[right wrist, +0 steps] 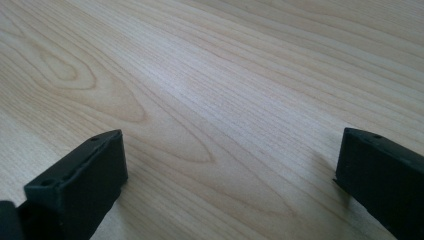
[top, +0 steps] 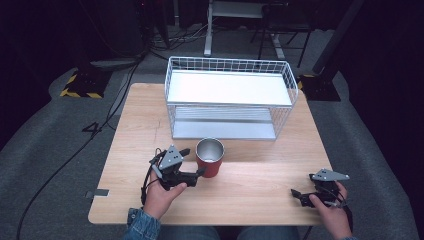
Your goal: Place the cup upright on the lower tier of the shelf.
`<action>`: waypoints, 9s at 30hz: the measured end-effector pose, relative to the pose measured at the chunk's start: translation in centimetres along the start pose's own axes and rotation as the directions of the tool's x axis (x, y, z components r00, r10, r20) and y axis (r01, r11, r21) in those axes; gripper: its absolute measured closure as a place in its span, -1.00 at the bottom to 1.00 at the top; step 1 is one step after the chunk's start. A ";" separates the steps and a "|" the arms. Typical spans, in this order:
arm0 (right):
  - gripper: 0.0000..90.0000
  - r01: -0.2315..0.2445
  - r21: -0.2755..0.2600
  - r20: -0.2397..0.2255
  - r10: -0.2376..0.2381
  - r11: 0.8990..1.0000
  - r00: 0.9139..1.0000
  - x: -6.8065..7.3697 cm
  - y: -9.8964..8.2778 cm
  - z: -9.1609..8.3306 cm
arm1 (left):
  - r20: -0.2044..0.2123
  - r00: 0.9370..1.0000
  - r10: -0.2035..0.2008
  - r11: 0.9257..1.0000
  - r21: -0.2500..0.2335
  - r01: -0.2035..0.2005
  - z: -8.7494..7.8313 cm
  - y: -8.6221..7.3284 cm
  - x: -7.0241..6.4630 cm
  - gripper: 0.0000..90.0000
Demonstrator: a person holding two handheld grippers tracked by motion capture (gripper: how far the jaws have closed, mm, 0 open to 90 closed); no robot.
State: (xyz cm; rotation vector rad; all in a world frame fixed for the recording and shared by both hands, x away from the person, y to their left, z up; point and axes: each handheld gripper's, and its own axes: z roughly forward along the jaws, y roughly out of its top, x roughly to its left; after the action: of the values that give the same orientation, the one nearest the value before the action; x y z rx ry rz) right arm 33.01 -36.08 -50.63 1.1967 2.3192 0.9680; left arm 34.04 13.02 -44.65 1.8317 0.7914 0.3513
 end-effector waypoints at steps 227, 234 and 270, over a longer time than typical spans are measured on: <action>-1.00 0.001 0.000 0.001 -0.001 1.000 1.000 0.0 0.0 0.0 | -0.194 0.981 -0.024 0.996 0.077 0.039 10.5 4.1 5.3 -0.66; -1.00 0.000 -0.001 0.000 0.000 1.000 1.000 0.0 0.0 0.0 | -0.175 0.984 -0.032 0.998 0.053 0.042 7.1 4.3 4.2 -0.66; -1.00 0.000 0.000 0.000 0.000 1.000 1.000 0.0 0.0 0.0 | -0.152 0.987 0.057 0.988 0.149 -0.034 -5.4 -0.9 2.4 -0.65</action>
State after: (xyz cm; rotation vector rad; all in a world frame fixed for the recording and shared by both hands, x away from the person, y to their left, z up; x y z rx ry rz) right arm 33.02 -36.07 -50.63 1.1959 2.3193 0.9684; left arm 32.38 18.65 -43.64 1.9792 0.9042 0.4821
